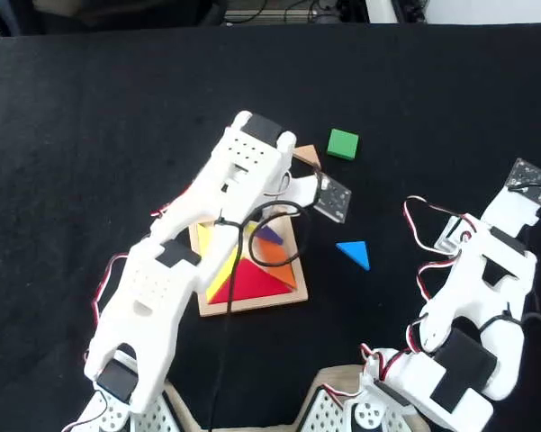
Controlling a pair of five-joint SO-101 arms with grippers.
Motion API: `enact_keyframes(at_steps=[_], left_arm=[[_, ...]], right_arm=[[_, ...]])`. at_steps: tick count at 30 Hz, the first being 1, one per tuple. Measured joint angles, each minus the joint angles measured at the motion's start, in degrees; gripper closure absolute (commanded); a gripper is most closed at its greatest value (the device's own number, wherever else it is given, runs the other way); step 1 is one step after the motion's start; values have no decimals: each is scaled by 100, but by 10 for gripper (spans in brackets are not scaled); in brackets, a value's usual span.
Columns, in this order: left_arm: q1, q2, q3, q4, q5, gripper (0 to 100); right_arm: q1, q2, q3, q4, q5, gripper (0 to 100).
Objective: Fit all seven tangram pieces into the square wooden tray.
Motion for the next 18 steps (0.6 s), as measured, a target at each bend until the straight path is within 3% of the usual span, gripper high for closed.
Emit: enact_keyframes(at_steps=[18], left_arm=[[44, 0, 0, -114, -9, 966]], right_arm=[[0, 0, 0, 0, 0, 987]])
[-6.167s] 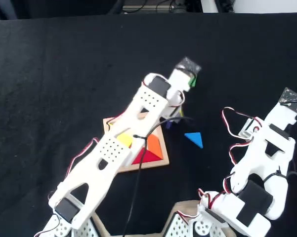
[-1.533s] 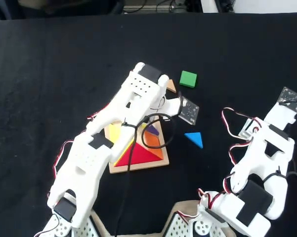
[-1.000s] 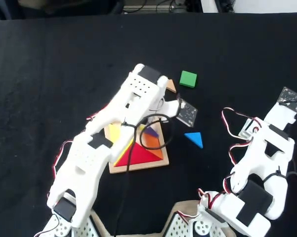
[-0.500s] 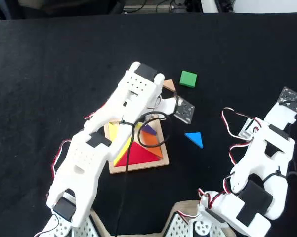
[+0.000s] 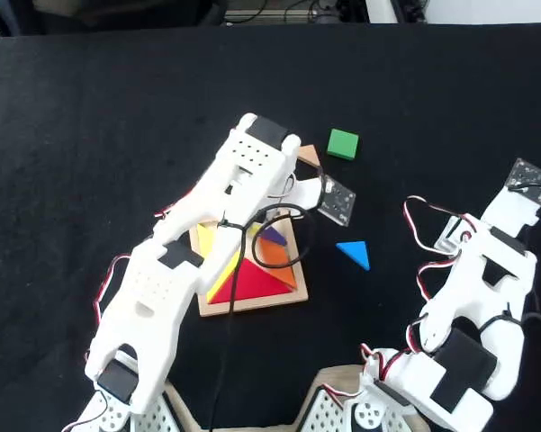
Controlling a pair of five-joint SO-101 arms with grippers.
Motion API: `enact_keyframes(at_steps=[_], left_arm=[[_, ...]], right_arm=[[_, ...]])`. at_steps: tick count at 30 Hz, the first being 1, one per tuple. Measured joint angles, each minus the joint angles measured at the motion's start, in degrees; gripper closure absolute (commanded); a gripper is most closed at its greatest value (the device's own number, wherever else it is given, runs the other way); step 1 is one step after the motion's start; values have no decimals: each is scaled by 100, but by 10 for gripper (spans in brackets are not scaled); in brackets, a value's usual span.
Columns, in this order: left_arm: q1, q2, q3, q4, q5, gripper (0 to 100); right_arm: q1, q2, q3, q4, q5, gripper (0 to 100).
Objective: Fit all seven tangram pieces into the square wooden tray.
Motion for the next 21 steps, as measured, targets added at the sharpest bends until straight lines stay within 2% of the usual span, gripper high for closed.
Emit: enact_keyframes(at_steps=[6, 16, 21], left_arm=[[0, 0, 0, 0, 378, 873], [0, 0, -18, -202, 651, 870], [9, 9, -501, -220, 818, 870]], right_arm=[[0, 0, 0, 0, 0, 987], [0, 0, 0, 0, 0, 987], [0, 0, 0, 0, 0, 987]])
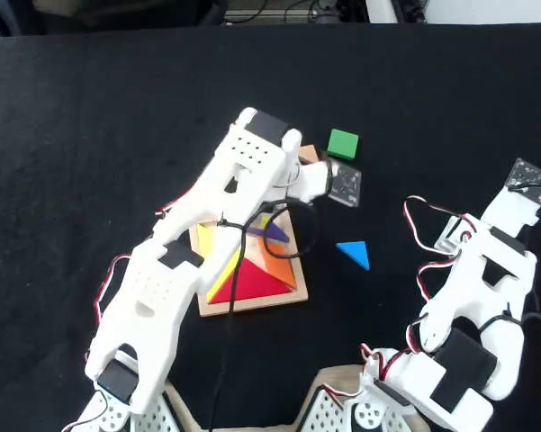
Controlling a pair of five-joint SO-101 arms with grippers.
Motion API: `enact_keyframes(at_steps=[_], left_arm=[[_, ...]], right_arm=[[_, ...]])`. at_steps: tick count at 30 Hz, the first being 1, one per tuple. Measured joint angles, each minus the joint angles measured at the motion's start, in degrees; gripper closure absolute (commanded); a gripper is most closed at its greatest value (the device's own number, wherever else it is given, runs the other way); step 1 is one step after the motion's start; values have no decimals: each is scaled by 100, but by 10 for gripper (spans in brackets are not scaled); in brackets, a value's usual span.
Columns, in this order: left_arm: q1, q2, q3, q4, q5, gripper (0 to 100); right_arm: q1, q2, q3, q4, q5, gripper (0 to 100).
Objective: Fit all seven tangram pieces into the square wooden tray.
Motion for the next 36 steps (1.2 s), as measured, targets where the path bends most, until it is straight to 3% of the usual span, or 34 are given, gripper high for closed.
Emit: enact_keyframes(at_steps=[13, 20, 26, 29, 33, 36], left_arm=[[-141, 0, -343, 0, 167, 873], [35, -114, -756, 281, 1714, 873], [-1020, -1776, -1108, 299, 4070, 873], [-1556, -2673, -387, 334, 5125, 874], [-1934, -3851, 1415, 308, 5442, 967], [-2110, -4923, 2945, -26, 5512, 942]], right_arm=[[0, 0, 0, 0, 0, 987], [0, 0, 0, 0, 0, 987], [-211, 0, 0, 0, 18, 987], [-686, 0, -9, 62, 343, 987], [-1697, -360, -457, 1055, 1152, 987], [-2602, -756, -1204, 2338, 1442, 987]])
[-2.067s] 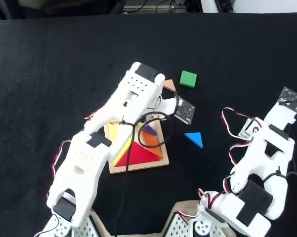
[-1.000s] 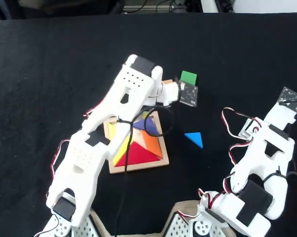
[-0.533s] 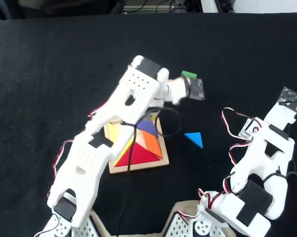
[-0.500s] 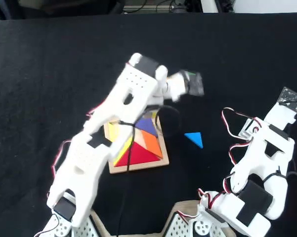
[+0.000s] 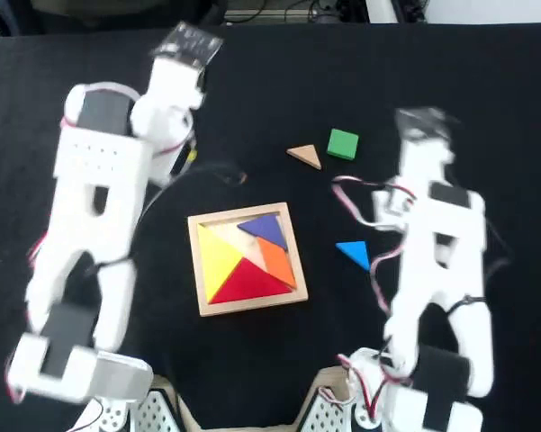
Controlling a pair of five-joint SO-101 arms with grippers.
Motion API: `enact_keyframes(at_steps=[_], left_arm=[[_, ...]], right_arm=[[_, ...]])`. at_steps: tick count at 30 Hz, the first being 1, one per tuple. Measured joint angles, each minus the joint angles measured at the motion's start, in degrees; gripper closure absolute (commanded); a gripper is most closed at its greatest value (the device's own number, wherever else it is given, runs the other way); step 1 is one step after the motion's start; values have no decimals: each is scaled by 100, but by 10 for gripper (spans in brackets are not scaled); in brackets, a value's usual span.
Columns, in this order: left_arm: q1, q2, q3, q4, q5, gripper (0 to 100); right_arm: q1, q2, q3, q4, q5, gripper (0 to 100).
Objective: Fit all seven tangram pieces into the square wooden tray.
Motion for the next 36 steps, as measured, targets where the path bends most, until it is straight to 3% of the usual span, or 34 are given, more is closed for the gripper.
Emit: enact_keyframes(at_steps=[4, 8, 11, 15, 22, 28, 36], left_arm=[[-818, -1758, 2259, -1099, 448, 886], [-2101, -3121, 4993, -2901, 782, 818], [-2804, -3367, 6620, -4000, 835, 790], [-3182, -3288, 7508, -4853, 1108, 787], [-3191, -2585, 8079, -5987, 1521, 787], [-2998, -2532, 8088, -6075, 1521, 787], [-2963, -2523, 8088, -6084, 1512, 787]], right_arm=[[-1292, -290, -703, 1266, -123, 987], [-2725, -290, -747, 1424, -220, 987], [-3604, -26, -809, 1424, -229, 987], [-4237, 607, -1073, 1169, -229, 987], [-4466, 2453, -1943, 985, -193, 988], [-4466, 3798, -2822, 967, 35, 988], [-3877, 4255, -3305, 985, 62, 988]])
